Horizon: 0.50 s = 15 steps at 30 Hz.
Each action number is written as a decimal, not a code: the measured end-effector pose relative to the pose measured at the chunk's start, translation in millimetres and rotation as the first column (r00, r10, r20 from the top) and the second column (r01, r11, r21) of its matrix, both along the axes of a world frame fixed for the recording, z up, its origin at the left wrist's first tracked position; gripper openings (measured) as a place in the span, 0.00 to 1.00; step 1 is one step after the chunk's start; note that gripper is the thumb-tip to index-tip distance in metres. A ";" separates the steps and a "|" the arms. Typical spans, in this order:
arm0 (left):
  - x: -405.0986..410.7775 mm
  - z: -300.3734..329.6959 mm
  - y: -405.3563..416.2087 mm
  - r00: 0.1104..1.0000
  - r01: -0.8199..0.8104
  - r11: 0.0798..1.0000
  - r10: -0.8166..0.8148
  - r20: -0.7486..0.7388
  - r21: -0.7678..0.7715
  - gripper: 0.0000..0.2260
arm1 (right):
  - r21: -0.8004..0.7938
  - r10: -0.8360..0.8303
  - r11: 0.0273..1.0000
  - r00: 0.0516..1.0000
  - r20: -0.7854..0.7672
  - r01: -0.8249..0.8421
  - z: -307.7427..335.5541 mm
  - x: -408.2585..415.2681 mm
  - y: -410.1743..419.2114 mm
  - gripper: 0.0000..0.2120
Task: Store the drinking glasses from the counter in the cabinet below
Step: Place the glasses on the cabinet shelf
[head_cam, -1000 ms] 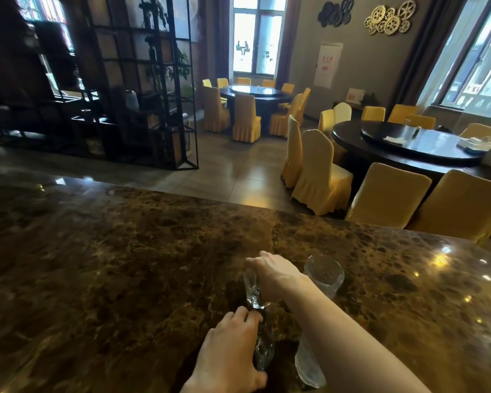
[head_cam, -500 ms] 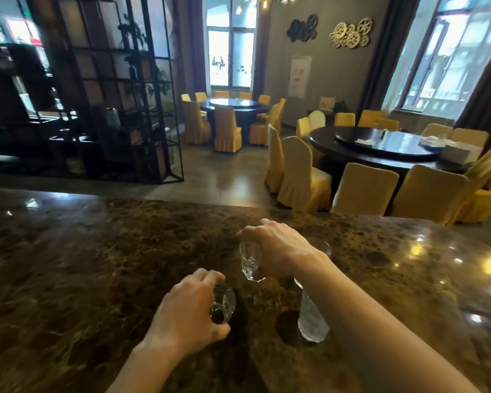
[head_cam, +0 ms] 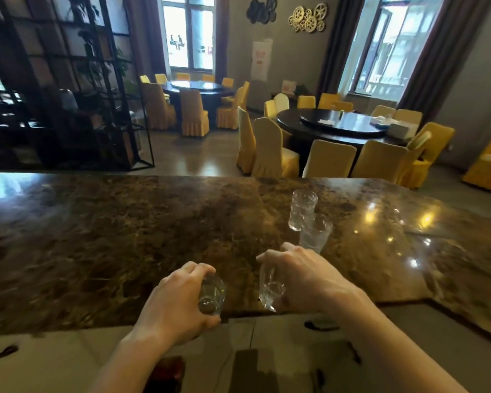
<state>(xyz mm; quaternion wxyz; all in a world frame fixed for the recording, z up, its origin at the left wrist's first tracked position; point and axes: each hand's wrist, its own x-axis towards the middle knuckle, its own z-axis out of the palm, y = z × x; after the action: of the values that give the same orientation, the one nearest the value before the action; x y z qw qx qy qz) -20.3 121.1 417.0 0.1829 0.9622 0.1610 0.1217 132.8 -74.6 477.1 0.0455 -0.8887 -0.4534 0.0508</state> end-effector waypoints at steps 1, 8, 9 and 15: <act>-6.8 -3.6 -3.0 1.000 0.006 1.000 -0.006 -0.010 -0.016 0.39 | -0.019 -0.004 1.000 1.000 -0.007 0.004 -8.6 -9.2 -6.5 0.42; -38.2 -35.9 -32.6 0.996 0.039 0.994 -0.046 -0.075 -0.100 0.38 | -0.117 -0.047 0.992 0.997 -0.064 0.039 -63.4 -47.3 -28.9 0.42; -39.7 -41.2 -37.2 0.995 0.036 0.994 -0.045 -0.084 -0.102 0.39 | -0.124 -0.047 0.992 0.996 -0.076 0.037 -69.2 -49.3 -30.8 0.42; -42.8 -71.7 -61.5 0.988 -0.012 0.992 -0.007 -0.151 -0.126 0.38 | -0.132 -0.055 0.990 0.991 -0.119 0.040 -102.1 -51.4 -45.3 0.42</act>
<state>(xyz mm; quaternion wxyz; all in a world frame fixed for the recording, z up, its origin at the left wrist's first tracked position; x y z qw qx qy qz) -63.2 59.6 345.3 0.2305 0.9550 0.1829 0.0380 81.4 -119.9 375.0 0.0167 -0.8956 -0.4242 0.1331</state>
